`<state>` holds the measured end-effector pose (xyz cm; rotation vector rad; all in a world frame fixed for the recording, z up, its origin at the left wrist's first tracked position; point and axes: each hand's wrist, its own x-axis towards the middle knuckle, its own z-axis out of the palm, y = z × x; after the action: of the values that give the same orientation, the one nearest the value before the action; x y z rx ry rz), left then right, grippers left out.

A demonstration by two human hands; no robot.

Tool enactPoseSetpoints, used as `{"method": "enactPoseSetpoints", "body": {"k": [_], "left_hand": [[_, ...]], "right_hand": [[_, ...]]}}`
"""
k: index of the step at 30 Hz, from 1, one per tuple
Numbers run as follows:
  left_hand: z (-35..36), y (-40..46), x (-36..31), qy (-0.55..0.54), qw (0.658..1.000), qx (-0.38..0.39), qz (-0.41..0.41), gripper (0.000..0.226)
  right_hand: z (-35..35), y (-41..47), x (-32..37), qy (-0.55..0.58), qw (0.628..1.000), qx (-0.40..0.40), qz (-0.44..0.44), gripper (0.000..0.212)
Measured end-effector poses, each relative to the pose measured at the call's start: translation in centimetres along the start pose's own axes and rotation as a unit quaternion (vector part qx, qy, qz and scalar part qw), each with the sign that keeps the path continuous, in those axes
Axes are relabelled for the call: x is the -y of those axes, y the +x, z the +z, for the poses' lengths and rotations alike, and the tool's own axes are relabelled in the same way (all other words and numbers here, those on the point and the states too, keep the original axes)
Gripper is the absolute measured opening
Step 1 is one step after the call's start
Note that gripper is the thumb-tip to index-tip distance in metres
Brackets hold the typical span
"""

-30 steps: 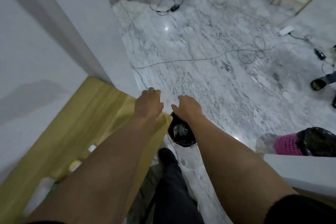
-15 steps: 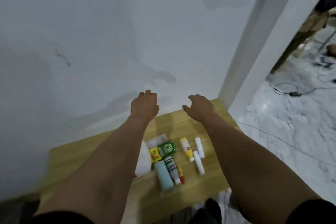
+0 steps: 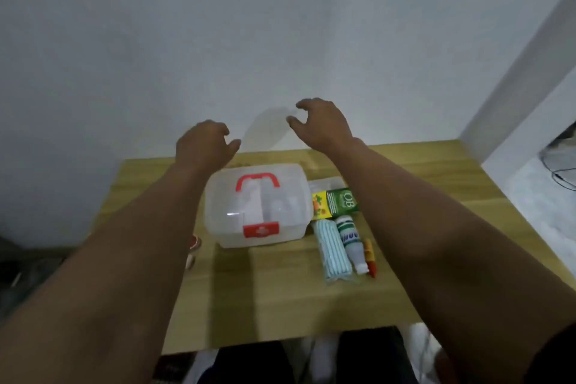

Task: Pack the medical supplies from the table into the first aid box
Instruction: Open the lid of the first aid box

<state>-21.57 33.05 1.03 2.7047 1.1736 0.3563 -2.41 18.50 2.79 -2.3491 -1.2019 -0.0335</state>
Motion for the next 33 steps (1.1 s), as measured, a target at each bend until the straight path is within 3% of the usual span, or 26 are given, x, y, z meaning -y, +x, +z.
{"method": "enactPoseSetpoints", "body": {"k": [5, 9, 11, 14, 16, 21, 24, 28, 30, 33], "left_hand": [[0.5, -4.9, 2.1, -0.037, 0.996, -0.086, -0.006, 0.051], [1.1, -11.4, 2.4, -0.12, 0.99, -0.068, -0.009, 0.06], [1.7, -14.6, 2.2, -0.16, 0.986, -0.039, -0.01, 0.065], [2.8, -18.4, 1.7, -0.22, 0.975, -0.018, -0.029, 0.067], [3.4, -20.2, 1.5, -0.249, 0.968, -0.009, -0.038, 0.068], [3.8, -22.3, 1.9, -0.291, 0.956, -0.001, -0.04, 0.069], [4.3, -21.9, 2.7, -0.32, 0.947, -0.021, -0.029, 0.068], [4.2, -21.2, 2.5, -0.324, 0.944, -0.055, -0.01, 0.066], [4.6, -20.6, 2.6, -0.327, 0.943, -0.059, 0.0, 0.076], [5.1, -19.7, 3.1, -0.321, 0.946, -0.036, -0.012, 0.111]], "right_hand": [[1.2, -4.2, 1.6, 0.003, 0.996, -0.055, -0.076, 0.048], [1.9, -10.6, 2.7, 0.005, 0.989, -0.056, -0.134, 0.045], [2.5, -13.7, 2.9, -0.017, 0.987, -0.011, -0.16, 0.056], [4.3, -16.8, 2.7, -0.115, 0.976, 0.071, -0.17, 0.092], [5.9, -18.0, 2.2, -0.186, 0.964, 0.078, -0.172, 0.108], [7.5, -19.2, 1.4, -0.192, 0.963, -0.015, -0.188, 0.088], [7.9, -19.4, 0.4, -0.148, 0.958, -0.05, -0.242, 0.079], [8.0, -18.5, -0.4, -0.059, 0.945, -0.134, -0.292, 0.046], [7.4, -18.1, -0.2, -0.032, 0.941, -0.146, -0.304, 0.039], [5.8, -17.1, 0.3, 0.028, 0.951, -0.119, -0.283, 0.033]]}}
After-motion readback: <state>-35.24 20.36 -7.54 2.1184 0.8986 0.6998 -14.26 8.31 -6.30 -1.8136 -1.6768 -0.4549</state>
